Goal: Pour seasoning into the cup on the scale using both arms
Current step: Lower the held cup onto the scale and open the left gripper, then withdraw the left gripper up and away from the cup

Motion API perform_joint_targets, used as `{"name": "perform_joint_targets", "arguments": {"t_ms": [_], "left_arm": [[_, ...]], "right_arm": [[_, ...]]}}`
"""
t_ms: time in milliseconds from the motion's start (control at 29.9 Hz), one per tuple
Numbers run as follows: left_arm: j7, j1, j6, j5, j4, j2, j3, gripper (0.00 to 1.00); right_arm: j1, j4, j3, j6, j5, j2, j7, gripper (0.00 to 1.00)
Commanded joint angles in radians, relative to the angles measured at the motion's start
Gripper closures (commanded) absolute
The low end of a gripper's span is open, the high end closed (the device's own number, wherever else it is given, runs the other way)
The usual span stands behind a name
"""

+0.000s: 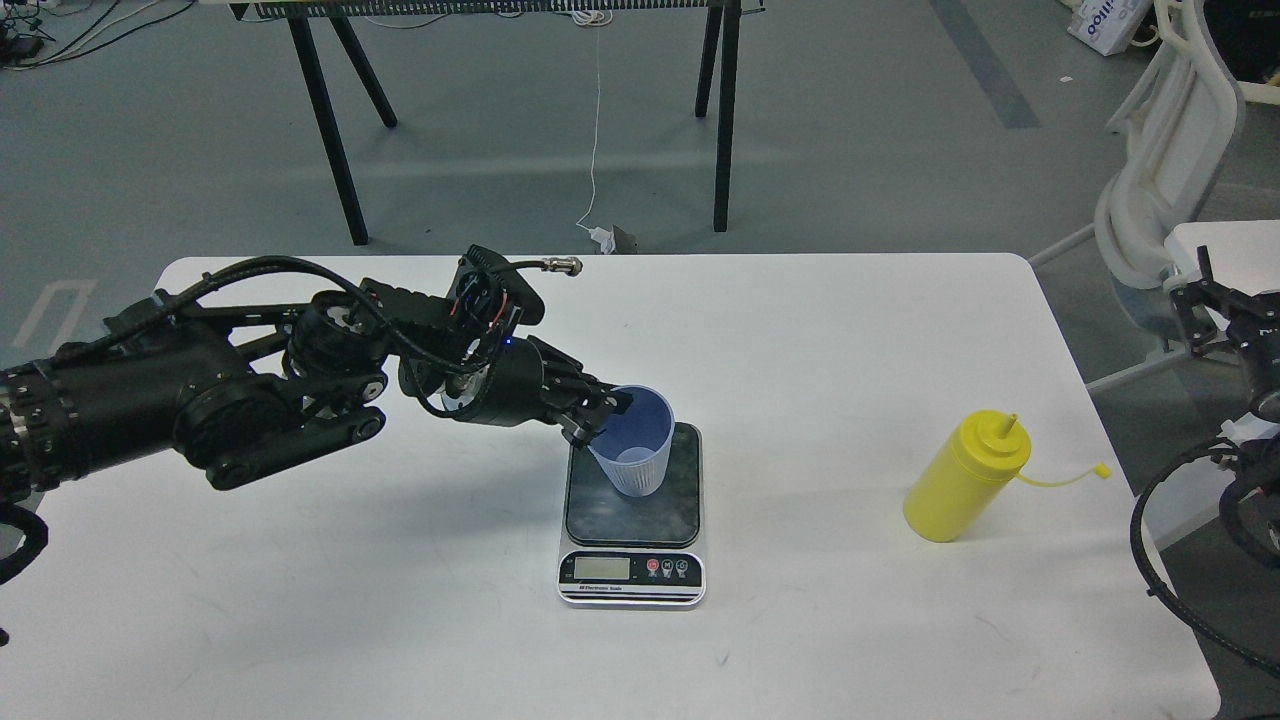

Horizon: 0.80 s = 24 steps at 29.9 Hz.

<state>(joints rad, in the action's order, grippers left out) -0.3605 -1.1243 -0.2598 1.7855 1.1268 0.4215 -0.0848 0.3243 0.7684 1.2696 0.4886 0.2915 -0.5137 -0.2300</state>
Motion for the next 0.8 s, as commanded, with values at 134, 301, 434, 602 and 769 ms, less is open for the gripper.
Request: {"name": "perform_joint_targets", "arguments": {"t_ms": [134, 301, 434, 602, 769], "left_arm": [[0.002, 0.005, 0.001, 0.006, -0.002, -0.003, -0.001, 0.7], [-0.008, 0.005, 0.004, -0.008, 0.014, 0.006, 0.005, 0.16], [-0.012, -0.003, 0.004, -0.05, 0.016, 0.019, 0.023, 0.13], [-0.012, -0.003, -0.003, -0.35, 0.016, 0.074, 0.166, 0.02], [-0.012, 0.012, -0.004, -0.834, -0.002, 0.117, 0.336, 0.01]], "right_arm": [[-0.002, 0.0, 0.001, 0.0, 0.0, 0.0, 0.0, 0.01], [-0.007, 0.003, 0.001, 0.0, 0.001, -0.022, 0.001, 0.01], [-0.048, 0.023, 0.001, 0.0, 0.004, -0.048, 0.003, 0.01], [-0.198, 0.181, 0.033, 0.0, 0.006, -0.098, 0.005, 0.01], [-0.468, 0.451, 0.111, 0.0, 0.006, -0.091, 0.0, 0.01]]}}
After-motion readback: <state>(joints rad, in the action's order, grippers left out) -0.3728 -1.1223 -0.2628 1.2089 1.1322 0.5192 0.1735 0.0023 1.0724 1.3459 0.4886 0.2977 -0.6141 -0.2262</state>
